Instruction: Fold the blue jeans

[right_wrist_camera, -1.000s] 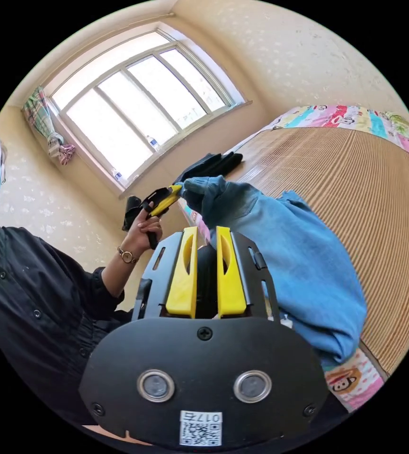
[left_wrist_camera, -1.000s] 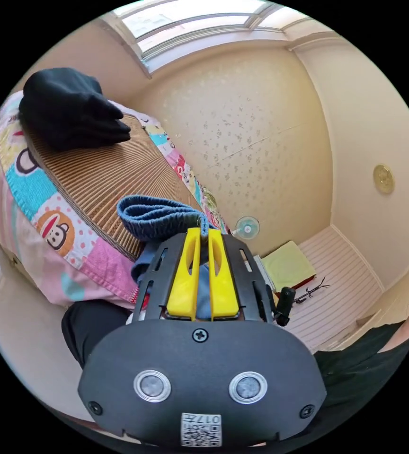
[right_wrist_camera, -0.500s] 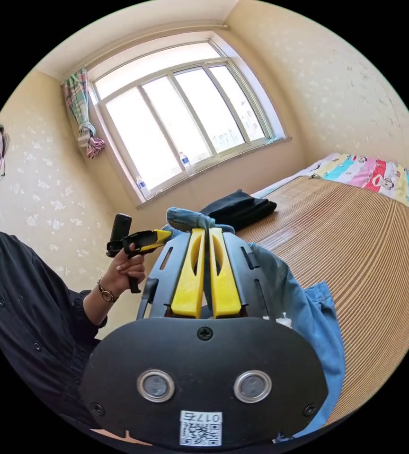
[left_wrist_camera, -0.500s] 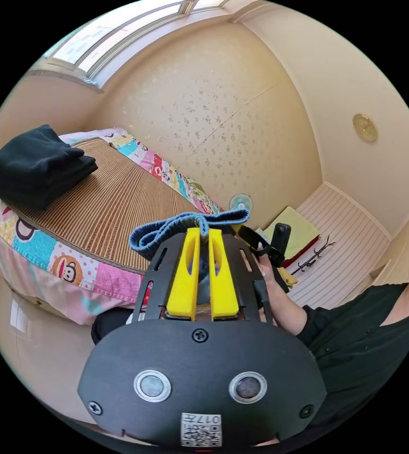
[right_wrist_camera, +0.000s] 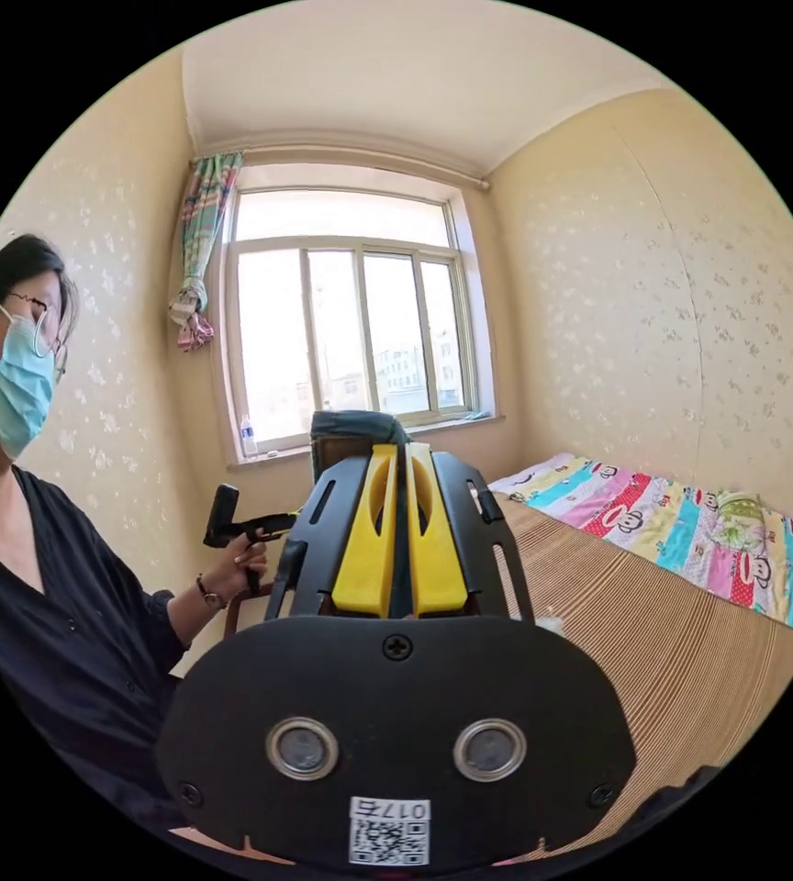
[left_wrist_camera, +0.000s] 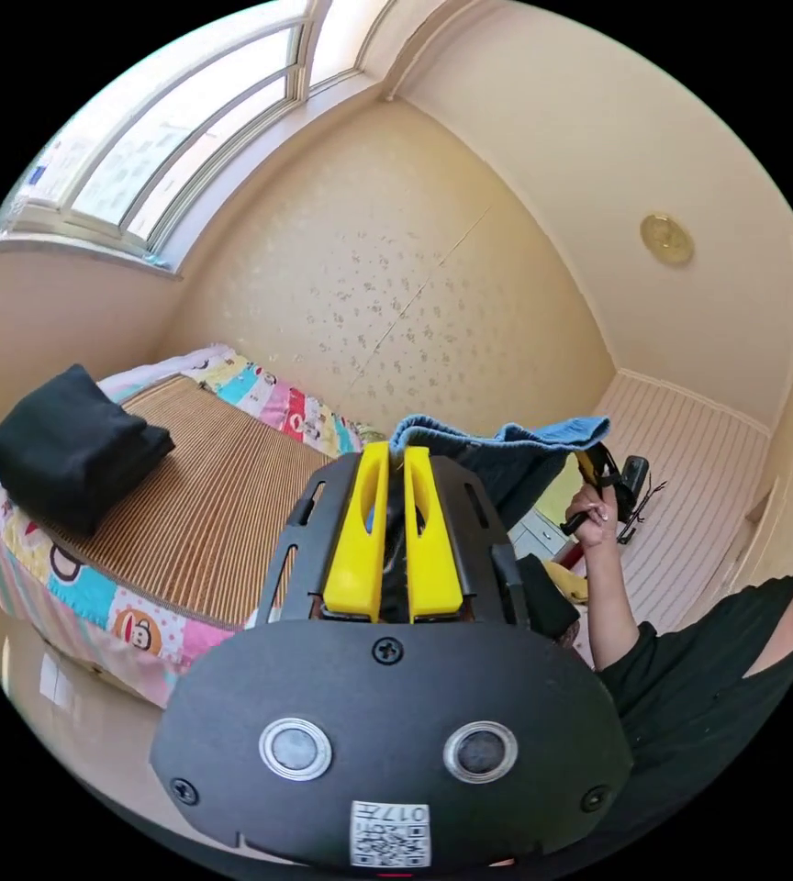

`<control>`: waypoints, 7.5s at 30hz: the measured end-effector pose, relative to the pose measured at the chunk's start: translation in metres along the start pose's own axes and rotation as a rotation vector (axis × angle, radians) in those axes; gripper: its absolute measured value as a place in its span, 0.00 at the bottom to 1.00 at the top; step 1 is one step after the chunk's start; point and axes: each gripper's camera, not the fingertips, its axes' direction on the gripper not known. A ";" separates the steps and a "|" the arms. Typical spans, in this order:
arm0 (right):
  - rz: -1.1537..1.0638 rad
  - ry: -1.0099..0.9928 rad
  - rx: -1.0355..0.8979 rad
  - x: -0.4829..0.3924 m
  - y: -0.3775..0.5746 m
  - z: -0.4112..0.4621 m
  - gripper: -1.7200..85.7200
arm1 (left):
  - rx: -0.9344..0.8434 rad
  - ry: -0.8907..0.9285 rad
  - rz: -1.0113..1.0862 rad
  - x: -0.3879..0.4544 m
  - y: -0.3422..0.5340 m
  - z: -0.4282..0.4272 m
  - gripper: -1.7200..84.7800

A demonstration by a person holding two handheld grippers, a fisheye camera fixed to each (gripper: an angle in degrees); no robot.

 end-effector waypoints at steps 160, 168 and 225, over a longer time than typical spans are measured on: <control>0.817 0.893 -0.846 0.190 0.242 -0.475 0.06 | -1.066 0.095 -0.092 0.028 -0.096 0.239 0.02; 0.796 0.749 -0.613 0.161 0.160 -0.472 0.11 | -0.766 -0.205 -0.133 -0.072 -0.194 0.215 0.13; 0.465 0.965 -0.553 -0.003 0.131 -0.400 0.10 | -0.461 -0.618 0.160 -0.109 -0.029 0.117 0.10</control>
